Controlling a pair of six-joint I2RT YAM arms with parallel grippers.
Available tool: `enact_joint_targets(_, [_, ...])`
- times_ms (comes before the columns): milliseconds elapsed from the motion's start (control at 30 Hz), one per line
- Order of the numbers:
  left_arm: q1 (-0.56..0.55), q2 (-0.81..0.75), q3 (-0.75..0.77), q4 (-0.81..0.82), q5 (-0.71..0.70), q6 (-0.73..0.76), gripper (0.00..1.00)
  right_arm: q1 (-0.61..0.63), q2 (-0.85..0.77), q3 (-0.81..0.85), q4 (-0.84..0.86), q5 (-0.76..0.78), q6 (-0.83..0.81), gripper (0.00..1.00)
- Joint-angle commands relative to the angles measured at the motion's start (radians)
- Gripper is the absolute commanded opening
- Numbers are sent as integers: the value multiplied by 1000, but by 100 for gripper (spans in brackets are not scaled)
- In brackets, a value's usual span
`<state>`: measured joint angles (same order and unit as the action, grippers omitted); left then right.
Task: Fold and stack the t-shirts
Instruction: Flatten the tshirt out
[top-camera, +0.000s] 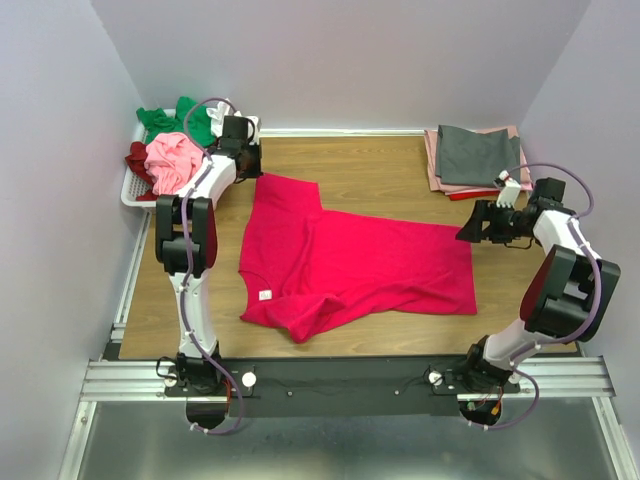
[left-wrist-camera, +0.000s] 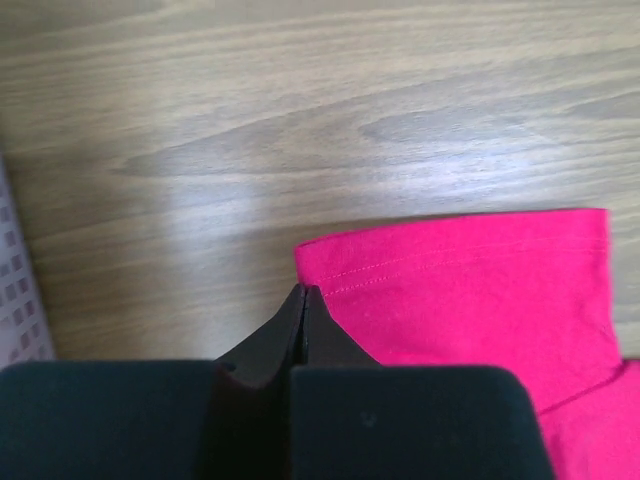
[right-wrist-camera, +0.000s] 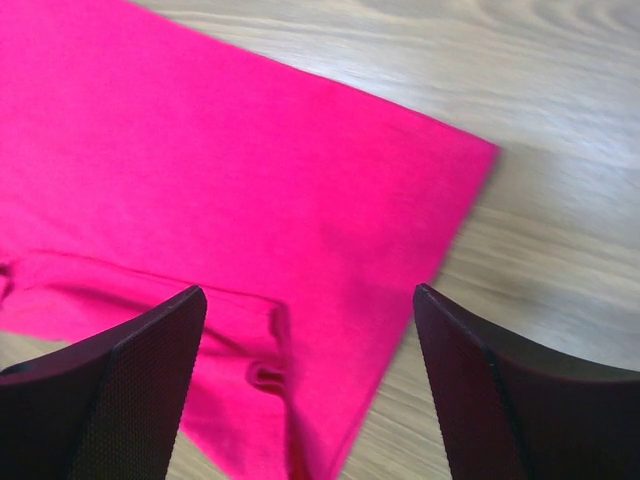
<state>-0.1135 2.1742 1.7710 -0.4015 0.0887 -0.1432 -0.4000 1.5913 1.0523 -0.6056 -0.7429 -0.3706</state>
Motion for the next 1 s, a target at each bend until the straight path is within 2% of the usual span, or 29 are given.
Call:
enact_joint_targets(0, [-5, -71, -47, 86, -47, -15, 0, -16, 38, 29, 32, 129, 41, 88])
enact_joint_targets(100, [-5, -65, -7, 59, -43, -9, 0, -16, 71, 40, 52, 175, 67, 85])
enact_joint_targets(200, [-5, -67, 13, 55, -12, -10, 0, -16, 146, 84, 58, 168, 88, 72])
enact_joint_targets(367, [-3, -71, 25, 50, 17, -10, 0, -11, 243, 140, 55, 139, 110, 57])
enact_joint_targets(667, [-3, -74, 21, 50, 37, -10, 0, 12, 363, 222, 55, 203, 121, 52])
enact_joint_targets(867, [-2, -77, 21, 52, 42, -12, 0, 24, 417, 250, 52, 171, 114, 39])
enact_joint_targets(967, [-3, -76, 21, 52, 45, -9, 0, 41, 420, 238, 52, 163, 108, 36])
